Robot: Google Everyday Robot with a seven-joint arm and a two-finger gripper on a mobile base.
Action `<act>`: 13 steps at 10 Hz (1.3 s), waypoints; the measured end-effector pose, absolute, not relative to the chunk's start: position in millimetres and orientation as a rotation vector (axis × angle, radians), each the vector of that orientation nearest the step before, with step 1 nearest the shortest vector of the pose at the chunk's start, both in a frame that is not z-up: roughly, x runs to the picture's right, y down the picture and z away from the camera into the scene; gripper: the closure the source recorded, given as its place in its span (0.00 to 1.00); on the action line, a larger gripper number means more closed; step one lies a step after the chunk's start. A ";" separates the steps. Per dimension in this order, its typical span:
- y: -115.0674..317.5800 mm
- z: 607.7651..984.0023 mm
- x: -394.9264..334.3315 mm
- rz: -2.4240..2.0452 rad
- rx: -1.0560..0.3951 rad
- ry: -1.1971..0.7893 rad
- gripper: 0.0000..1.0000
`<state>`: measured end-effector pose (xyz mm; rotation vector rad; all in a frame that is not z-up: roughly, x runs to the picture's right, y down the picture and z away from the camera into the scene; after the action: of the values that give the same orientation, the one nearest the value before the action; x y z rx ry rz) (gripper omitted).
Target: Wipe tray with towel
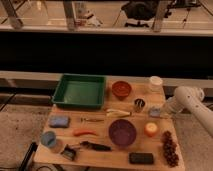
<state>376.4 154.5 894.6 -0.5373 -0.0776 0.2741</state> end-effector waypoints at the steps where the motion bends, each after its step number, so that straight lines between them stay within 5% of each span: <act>1: 156.3 896.3 376.0 0.270 -0.557 -0.081 0.85; 2: 157.5 897.7 375.3 0.264 -0.577 -0.085 0.94; 7: 156.5 893.0 371.8 0.259 -0.570 -0.094 0.95; 13: 108.1 812.8 331.9 0.228 -0.385 -0.212 0.95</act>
<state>331.9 108.1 812.8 -0.3852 -0.2123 0.2278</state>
